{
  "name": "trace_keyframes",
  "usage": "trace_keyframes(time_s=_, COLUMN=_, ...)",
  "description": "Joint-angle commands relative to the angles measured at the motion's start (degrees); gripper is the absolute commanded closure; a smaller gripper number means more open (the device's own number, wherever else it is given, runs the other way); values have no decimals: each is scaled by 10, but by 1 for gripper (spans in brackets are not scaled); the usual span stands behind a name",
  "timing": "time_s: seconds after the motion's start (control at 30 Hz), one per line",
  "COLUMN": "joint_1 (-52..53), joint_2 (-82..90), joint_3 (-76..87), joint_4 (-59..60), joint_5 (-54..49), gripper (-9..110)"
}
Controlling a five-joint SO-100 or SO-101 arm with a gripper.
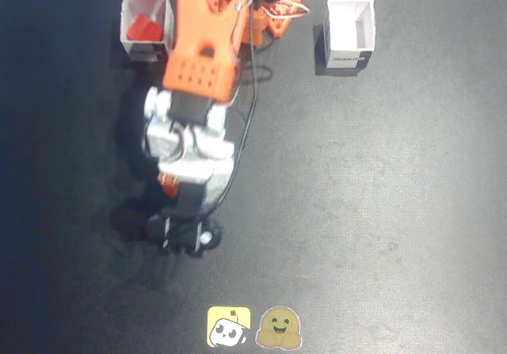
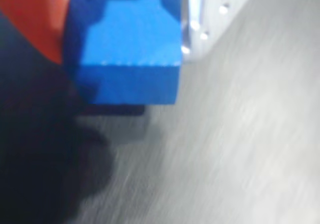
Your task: Put the red cube in the right box and the blue cube in the left box.
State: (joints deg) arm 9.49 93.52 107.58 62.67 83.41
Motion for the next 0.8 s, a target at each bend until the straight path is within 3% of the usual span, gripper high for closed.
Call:
trace_keyframes(time_s=0.0, joint_1=-17, joint_2=82, joint_3=-21, joint_4=35, joint_5=18, gripper=90)
trace_keyframes(time_s=0.43, joint_1=-174, joint_2=282, joint_3=90, joint_4=118, joint_5=111, gripper=90)
trace_keyframes(time_s=0.77, joint_1=-337, joint_2=301, joint_3=74, joint_4=152, joint_5=127, gripper=90)
